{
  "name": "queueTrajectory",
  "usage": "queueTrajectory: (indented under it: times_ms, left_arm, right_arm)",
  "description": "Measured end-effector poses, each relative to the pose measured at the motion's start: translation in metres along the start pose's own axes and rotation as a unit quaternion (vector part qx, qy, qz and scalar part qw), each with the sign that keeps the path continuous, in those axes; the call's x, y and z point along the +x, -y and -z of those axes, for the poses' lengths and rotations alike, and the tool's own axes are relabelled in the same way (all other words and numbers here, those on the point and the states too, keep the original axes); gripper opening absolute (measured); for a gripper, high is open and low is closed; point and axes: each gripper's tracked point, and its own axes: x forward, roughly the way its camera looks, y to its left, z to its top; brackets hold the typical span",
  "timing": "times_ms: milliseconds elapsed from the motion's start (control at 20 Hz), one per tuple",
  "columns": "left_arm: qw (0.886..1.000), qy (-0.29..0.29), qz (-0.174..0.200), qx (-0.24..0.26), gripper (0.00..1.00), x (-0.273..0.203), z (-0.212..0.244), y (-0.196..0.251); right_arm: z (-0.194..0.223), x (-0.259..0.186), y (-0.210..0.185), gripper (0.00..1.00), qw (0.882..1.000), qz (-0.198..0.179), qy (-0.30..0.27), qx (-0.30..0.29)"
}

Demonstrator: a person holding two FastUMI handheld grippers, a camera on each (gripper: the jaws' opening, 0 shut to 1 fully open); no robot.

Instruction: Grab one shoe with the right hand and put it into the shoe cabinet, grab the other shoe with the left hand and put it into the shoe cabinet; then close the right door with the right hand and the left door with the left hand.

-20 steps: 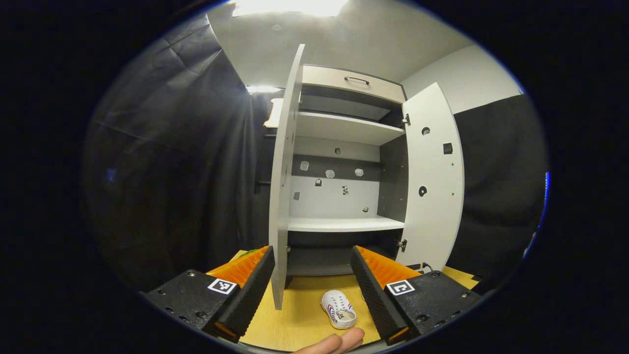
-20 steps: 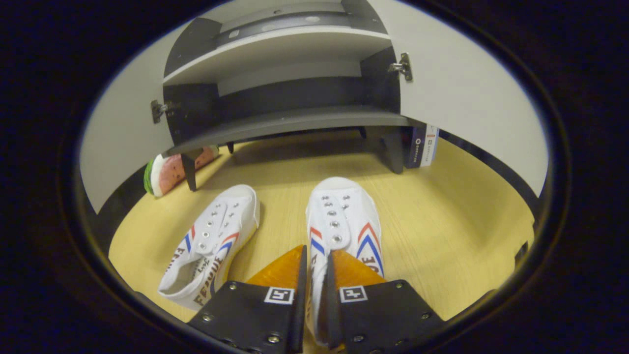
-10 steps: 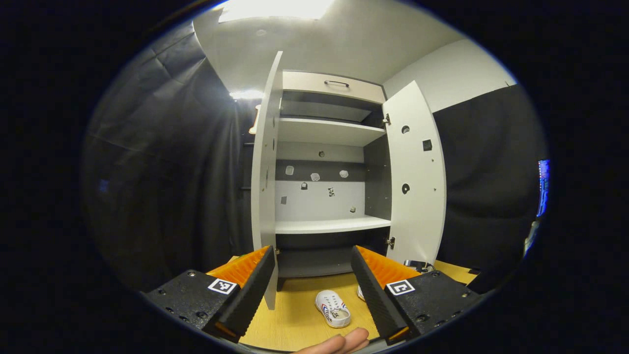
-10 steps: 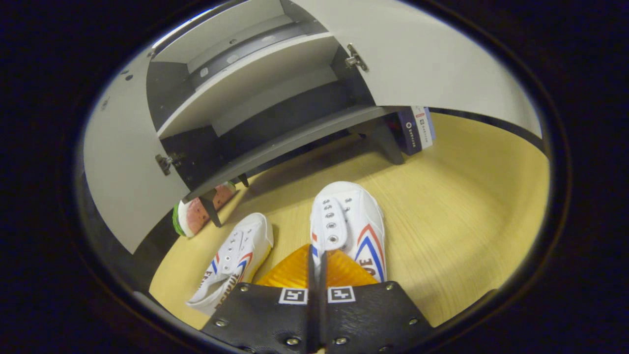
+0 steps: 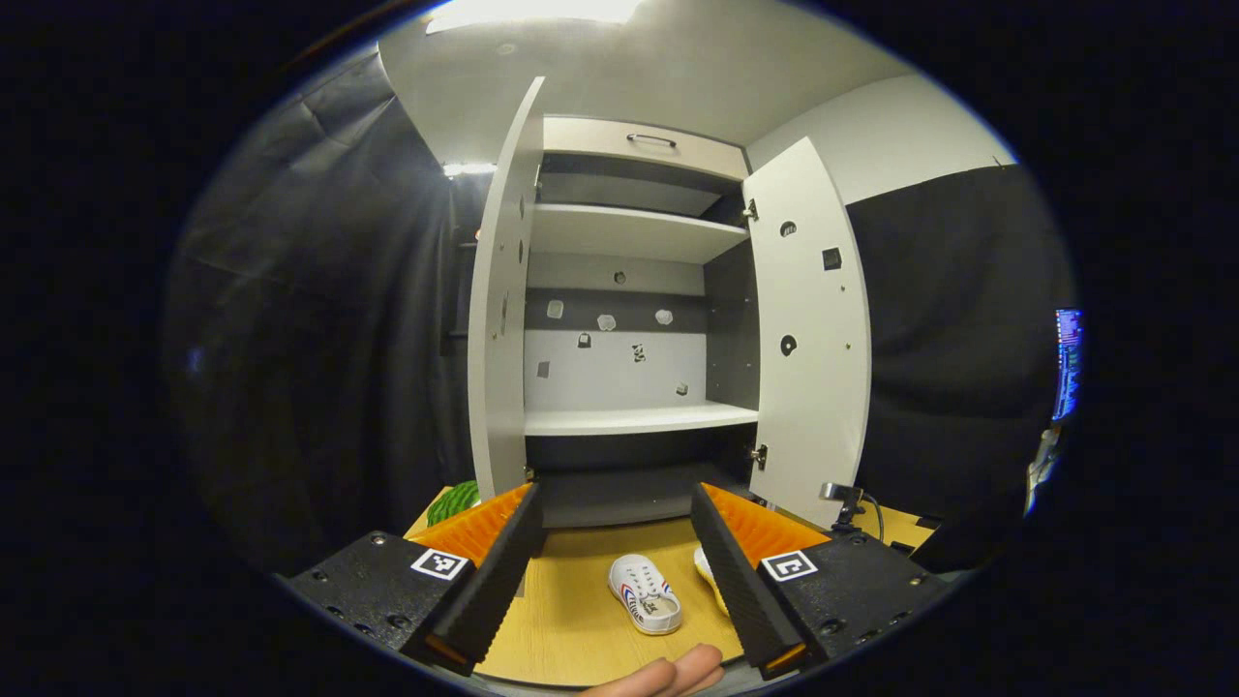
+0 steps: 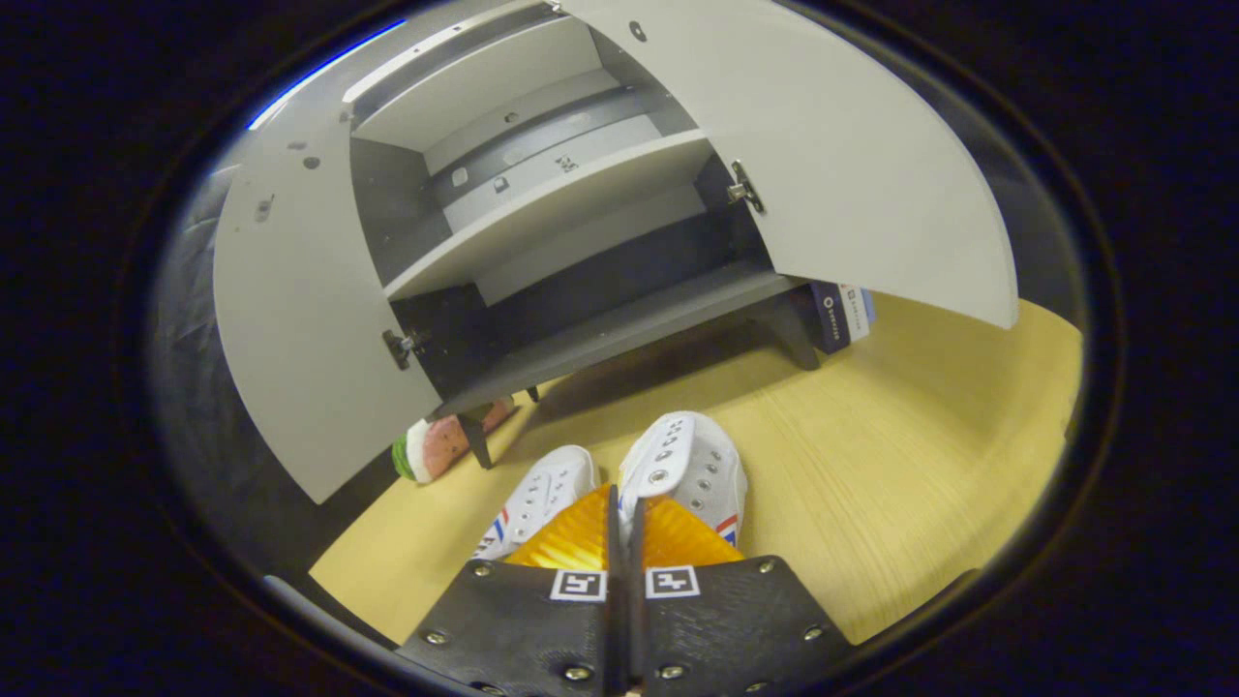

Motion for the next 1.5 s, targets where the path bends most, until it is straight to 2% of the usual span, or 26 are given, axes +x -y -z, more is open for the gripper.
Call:
queueTrajectory:
  times_ms: [200, 400, 650, 800, 1000, 1150, 1350, 1500]
  left_arm:
    - [0.999, -0.027, -0.013, -0.011, 0.95, 0.020, 0.020, -0.010]
    - [1.000, -0.024, -0.013, -0.013, 0.95, 0.040, 0.026, -0.011]
    - [0.999, -0.016, -0.019, -0.023, 0.95, 0.067, 0.027, -0.016]
    - [0.999, -0.016, -0.013, -0.037, 0.95, 0.084, 0.032, -0.015]
    - [0.998, -0.041, 0.014, -0.052, 0.96, 0.100, 0.052, -0.006]
    - [0.999, -0.034, 0.004, -0.038, 0.96, 0.111, 0.053, -0.012]
    - [0.999, -0.015, 0.005, -0.031, 0.96, 0.119, 0.048, -0.012]
    - [0.999, -0.013, 0.006, -0.037, 0.95, 0.124, 0.051, -0.011]
  right_arm:
    - [-0.039, -0.016, -0.017, 0.00, 0.999, -0.005, 0.030, -0.027]
    - [-0.089, -0.027, -0.039, 0.00, 0.995, -0.009, 0.058, -0.076]
    - [-0.174, -0.036, -0.069, 0.01, 0.989, -0.021, 0.095, -0.109]
    - [-0.232, -0.030, -0.081, 0.01, 0.985, -0.011, 0.114, -0.133]
    - [-0.297, -0.014, -0.097, 0.01, 0.977, 0.005, 0.136, -0.164]
    - [-0.337, 0.003, -0.111, 0.01, 0.971, 0.016, 0.141, -0.192]
    - [-0.375, 0.045, -0.133, 0.01, 0.968, 0.015, 0.127, -0.216]
    - [-0.387, 0.089, -0.138, 0.01, 0.965, 0.022, 0.096, -0.244]
